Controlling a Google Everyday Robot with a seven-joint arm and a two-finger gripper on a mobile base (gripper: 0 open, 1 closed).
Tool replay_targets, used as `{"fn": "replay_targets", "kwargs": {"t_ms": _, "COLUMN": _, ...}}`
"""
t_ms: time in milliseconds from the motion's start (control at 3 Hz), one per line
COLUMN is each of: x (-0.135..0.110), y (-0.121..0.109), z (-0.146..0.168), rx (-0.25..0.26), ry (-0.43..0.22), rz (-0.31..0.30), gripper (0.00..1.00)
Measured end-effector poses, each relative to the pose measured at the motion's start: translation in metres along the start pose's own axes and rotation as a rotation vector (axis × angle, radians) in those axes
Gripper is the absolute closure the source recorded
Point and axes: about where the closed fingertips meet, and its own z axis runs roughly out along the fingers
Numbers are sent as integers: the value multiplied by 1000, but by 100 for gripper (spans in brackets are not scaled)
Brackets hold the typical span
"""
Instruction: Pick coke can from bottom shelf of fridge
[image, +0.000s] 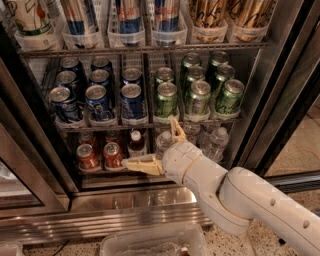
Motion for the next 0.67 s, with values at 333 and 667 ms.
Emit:
{"fn": "replay_targets", "kwargs": {"t_ms": 333, "x": 14, "y": 3, "z": -1, "rx": 26, "ry": 4, "rz": -9, "gripper": 0}}
{"fn": "replay_targets", "kwargs": {"t_ms": 667, "x": 37, "y": 19, "z": -2, "rx": 53, "ry": -14, "rz": -33, "gripper": 0}}
